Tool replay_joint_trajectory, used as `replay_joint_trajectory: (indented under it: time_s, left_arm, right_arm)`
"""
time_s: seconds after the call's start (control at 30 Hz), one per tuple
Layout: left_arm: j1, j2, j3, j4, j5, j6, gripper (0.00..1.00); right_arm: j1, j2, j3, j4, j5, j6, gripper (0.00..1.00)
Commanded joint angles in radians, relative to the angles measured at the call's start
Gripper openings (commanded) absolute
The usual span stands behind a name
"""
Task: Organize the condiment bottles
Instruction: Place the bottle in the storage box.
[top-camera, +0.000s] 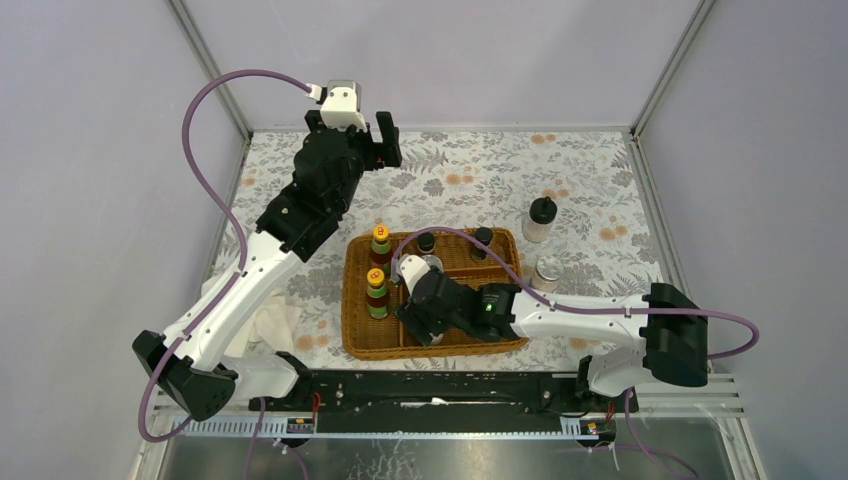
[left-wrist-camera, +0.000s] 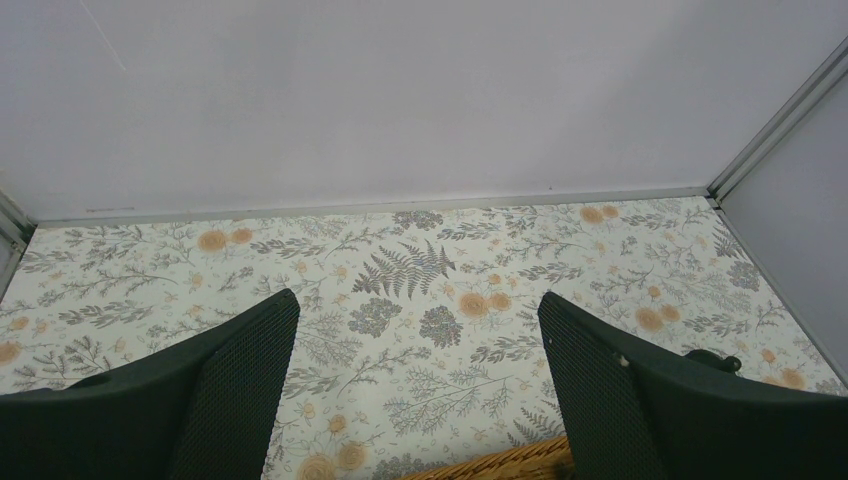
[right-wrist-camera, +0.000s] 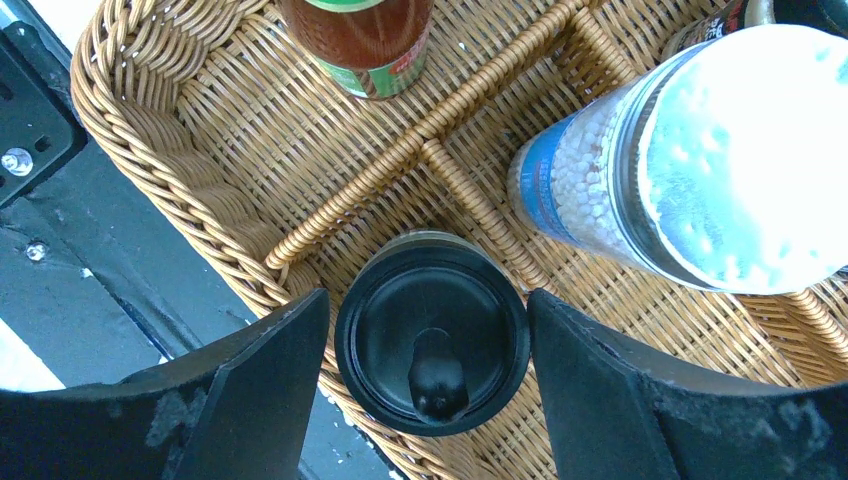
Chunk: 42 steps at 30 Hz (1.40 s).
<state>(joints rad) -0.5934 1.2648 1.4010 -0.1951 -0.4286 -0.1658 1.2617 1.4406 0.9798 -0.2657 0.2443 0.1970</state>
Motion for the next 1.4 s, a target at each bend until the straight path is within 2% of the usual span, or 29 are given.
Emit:
replay_joint_trajectory:
  time_s: [0.0,1.37]
  left_arm:
    - [0.009,-0.01,-0.011,0.005,0.001,-0.003,0.94]
    - [0.01,-0.01,-0.01,-0.003,-0.002,-0.003,0.94]
  right_arm:
    - [-0.005,-0.012,0.04,-0.018,0.015,-0.013,0.79]
    - [-0.005,-0.143,0.107,-0.108,0.038,-0.027,0.79]
